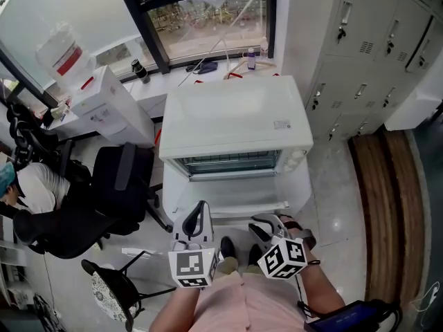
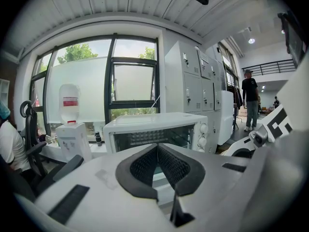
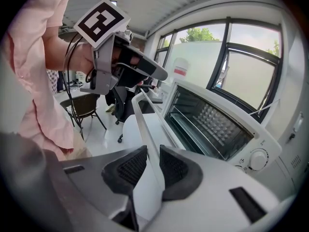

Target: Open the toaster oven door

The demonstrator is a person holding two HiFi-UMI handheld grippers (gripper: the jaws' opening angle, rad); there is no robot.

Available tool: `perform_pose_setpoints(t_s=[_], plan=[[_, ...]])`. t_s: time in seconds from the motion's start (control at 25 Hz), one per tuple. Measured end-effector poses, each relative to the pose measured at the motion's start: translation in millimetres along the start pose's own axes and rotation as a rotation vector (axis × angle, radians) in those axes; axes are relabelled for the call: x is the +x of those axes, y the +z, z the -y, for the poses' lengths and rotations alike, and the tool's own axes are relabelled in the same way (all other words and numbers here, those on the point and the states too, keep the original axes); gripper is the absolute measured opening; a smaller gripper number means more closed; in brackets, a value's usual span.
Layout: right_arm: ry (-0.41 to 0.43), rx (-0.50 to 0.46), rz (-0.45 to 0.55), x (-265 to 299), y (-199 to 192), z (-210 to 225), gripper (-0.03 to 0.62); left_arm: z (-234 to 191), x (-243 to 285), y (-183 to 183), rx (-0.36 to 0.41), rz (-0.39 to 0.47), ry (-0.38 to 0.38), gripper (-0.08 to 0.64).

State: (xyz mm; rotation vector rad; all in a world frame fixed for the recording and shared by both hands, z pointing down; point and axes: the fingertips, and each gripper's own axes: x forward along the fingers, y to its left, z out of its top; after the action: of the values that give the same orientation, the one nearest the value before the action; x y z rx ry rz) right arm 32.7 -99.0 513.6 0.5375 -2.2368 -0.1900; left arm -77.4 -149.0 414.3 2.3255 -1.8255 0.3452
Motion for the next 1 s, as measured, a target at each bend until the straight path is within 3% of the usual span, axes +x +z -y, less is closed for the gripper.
perform_pose_setpoints(t_s=[0.56,1.0], plan=[[0.014,0.006,0.019,4.0,-10.5,-11.8,0.083,-4.2,-12.3,-24.1,-0.047,-0.049,0.052,0.014],[-0.018,0.017,-0.040,11.5,-23.5,-26.5,0.083,-12.8,-16.6,-45.5,-0.067,-0.078,0.030,0.014]])
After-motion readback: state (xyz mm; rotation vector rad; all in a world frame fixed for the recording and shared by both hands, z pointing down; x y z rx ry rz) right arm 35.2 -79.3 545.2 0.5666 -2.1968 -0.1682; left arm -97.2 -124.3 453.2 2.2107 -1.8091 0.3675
